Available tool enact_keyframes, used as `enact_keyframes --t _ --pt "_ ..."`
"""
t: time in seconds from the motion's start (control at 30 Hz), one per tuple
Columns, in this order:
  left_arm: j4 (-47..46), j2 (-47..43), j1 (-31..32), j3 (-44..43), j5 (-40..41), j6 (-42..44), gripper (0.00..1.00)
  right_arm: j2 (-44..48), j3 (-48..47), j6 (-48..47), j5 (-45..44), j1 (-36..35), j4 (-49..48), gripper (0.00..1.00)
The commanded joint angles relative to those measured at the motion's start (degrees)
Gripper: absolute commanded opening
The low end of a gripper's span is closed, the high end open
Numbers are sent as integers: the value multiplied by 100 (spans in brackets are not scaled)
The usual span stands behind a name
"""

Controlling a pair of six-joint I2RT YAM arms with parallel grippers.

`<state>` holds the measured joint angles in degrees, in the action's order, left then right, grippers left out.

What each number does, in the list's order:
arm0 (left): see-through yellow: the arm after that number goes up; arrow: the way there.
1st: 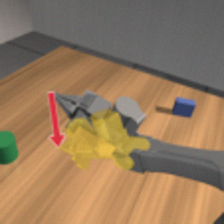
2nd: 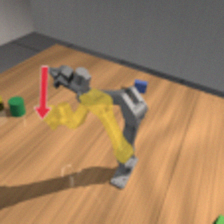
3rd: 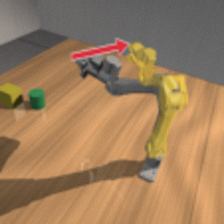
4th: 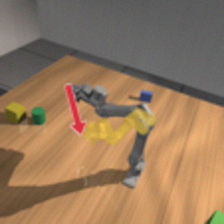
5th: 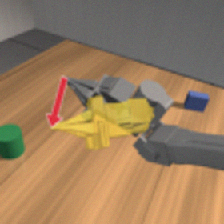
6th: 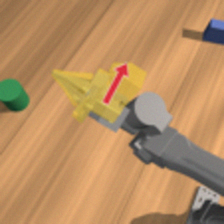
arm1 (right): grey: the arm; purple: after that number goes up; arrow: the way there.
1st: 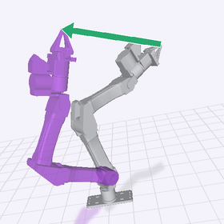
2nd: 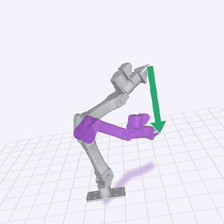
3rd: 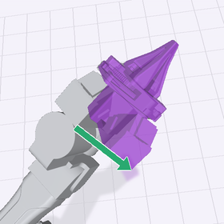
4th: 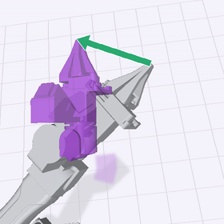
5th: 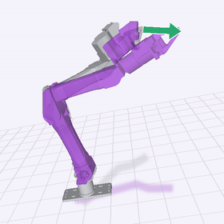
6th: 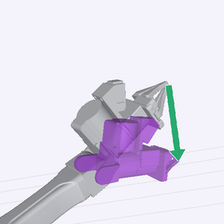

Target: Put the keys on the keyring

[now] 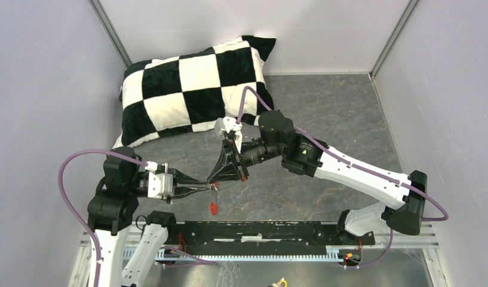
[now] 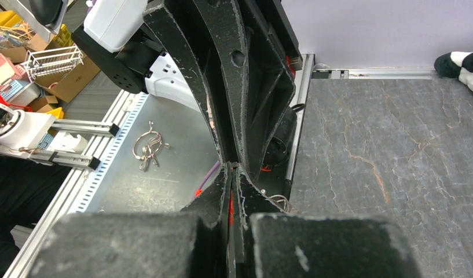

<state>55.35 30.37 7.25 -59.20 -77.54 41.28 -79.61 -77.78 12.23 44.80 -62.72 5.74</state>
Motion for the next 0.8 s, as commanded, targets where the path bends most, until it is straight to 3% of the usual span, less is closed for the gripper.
enact_keyframes --t 0.0,0.1,0.23,0.53,0.77 --pt "-130 8 -4 57 -297 -117 23 -33 -291 94 73 -41 -393 0" --pt "-134 36 -4 75 -365 -75 18 -62 -308 96 75 -63 -418 0" --pt "-133 35 -4 67 -347 -16 3 -72 -300 96 65 -58 -385 0" --pt "-189 -126 -4 110 1 -25 2 183 -249 -270 -228 -64 6 0" --pt "-1349 -348 -4 272 334 -1127 2 474 -17 -557 -548 -60 302 0"
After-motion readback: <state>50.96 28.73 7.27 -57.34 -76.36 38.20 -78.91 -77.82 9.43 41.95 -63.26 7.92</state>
